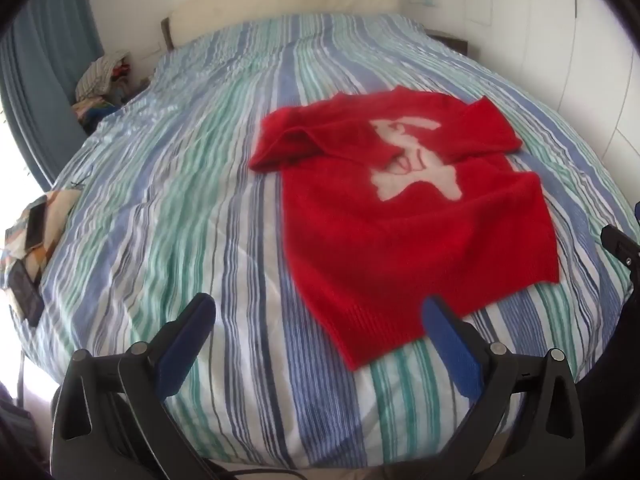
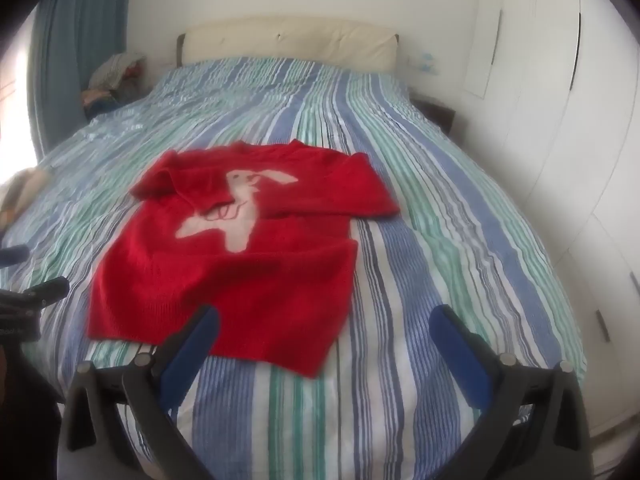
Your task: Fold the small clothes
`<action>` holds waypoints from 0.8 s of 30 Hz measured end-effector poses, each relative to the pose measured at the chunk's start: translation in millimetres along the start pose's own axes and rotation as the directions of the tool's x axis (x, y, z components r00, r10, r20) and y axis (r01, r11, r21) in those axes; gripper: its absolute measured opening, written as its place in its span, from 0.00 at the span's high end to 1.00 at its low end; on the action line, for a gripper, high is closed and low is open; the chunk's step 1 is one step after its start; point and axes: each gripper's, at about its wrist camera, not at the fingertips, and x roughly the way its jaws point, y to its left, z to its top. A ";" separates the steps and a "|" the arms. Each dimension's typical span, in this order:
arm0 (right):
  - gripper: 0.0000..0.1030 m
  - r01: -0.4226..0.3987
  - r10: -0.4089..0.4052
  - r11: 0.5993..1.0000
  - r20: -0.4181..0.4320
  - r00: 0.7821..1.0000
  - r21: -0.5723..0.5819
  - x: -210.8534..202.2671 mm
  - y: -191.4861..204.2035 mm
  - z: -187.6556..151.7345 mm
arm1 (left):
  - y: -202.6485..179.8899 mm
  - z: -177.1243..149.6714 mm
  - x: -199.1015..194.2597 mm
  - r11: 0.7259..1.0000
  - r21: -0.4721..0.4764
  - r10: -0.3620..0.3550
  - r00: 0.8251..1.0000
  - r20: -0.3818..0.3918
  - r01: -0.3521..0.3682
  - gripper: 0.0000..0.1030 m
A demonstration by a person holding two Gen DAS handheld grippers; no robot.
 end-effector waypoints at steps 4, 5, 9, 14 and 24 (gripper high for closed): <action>0.00 -0.003 0.003 1.000 -0.010 1.000 -0.006 1.9 4.0 -1.2 | 1.7 1.7 -3.8 1.000 0.003 0.000 1.000 0.011 0.000 0.00; 0.00 -0.001 0.001 1.000 -0.012 1.000 -0.008 2.9 6.8 -0.4 | 2.0 2.3 -5.1 1.000 0.004 0.001 1.000 0.016 -0.001 0.00; 0.00 0.002 -0.002 1.000 -0.006 1.000 -0.010 2.5 7.6 0.3 | -0.4 6.6 -10.5 1.000 0.006 -0.012 0.999 0.041 0.011 0.00; 0.00 0.004 -0.004 1.000 -0.002 1.000 -0.011 1.7 7.1 1.4 | -2.4 10.2 -17.2 0.990 0.008 -0.139 0.988 0.071 0.138 0.00; 0.00 -0.011 0.011 1.000 0.004 1.000 -0.021 1.3 12.2 4.1 | -6.6 5.2 -10.1 0.997 0.004 -0.076 0.995 0.058 0.075 0.00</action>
